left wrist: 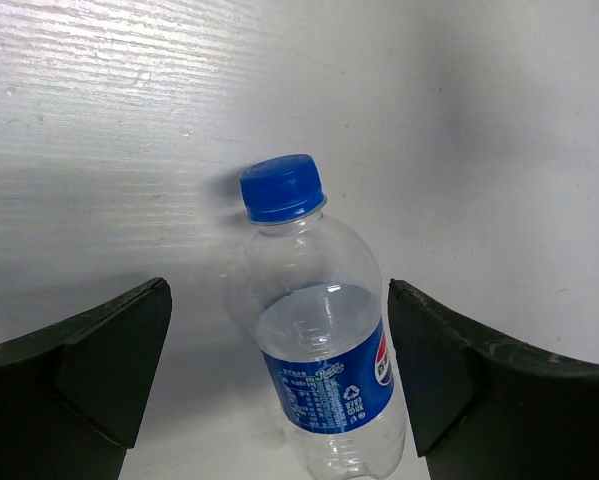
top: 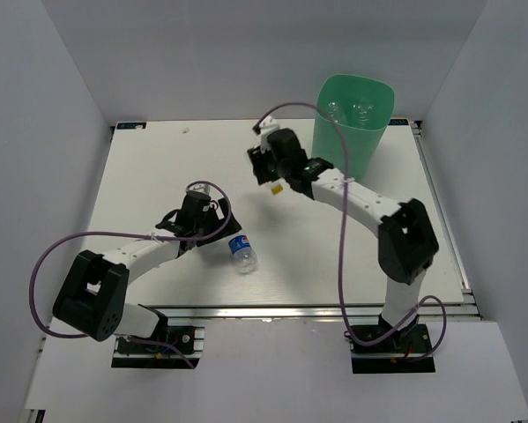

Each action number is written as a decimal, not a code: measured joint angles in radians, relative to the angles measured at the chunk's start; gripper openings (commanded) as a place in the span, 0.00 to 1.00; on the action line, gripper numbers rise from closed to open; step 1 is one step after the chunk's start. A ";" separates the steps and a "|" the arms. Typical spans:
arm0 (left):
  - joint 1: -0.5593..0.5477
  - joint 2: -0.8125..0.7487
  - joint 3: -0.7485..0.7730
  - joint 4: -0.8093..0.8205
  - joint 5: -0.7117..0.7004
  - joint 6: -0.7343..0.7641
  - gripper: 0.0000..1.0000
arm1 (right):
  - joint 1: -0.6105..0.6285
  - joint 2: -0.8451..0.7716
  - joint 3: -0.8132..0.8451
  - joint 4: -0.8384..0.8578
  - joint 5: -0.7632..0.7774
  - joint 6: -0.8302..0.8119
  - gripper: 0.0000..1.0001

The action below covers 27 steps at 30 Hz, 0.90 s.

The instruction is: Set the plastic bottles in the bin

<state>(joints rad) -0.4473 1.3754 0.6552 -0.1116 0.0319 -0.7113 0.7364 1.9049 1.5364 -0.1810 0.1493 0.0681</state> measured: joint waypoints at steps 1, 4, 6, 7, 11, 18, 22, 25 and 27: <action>0.000 0.003 0.000 0.000 0.003 0.001 0.98 | -0.010 -0.037 0.012 0.012 0.022 -0.020 0.25; 0.000 0.014 0.000 0.003 0.009 0.002 0.98 | -0.069 -0.156 0.050 0.085 0.103 -0.079 0.26; -0.002 0.026 0.000 0.009 0.013 0.003 0.98 | -0.131 -0.200 0.099 0.133 0.151 -0.104 0.27; -0.003 0.035 0.000 0.012 0.015 0.003 0.98 | -0.169 -0.209 0.131 0.158 0.172 -0.111 0.28; -0.018 0.068 0.001 0.016 0.014 0.003 0.98 | -0.320 -0.192 0.236 0.231 0.241 -0.130 0.37; -0.043 0.134 0.050 0.032 0.013 0.004 0.96 | -0.439 0.024 0.468 0.150 0.298 -0.144 0.89; -0.047 0.148 0.061 0.033 0.010 0.004 0.77 | -0.433 0.050 0.441 0.067 0.299 -0.148 0.89; -0.047 0.150 0.062 0.030 0.009 0.007 0.58 | -0.428 0.026 0.409 0.056 0.282 -0.146 0.89; -0.048 0.151 0.066 0.030 0.008 0.009 0.53 | -0.426 -0.024 0.351 0.057 0.240 -0.144 0.89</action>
<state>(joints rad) -0.4950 1.5265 0.7212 -0.0818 0.0399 -0.7025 0.3099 1.8812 1.8874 -0.1242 0.3893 -0.0761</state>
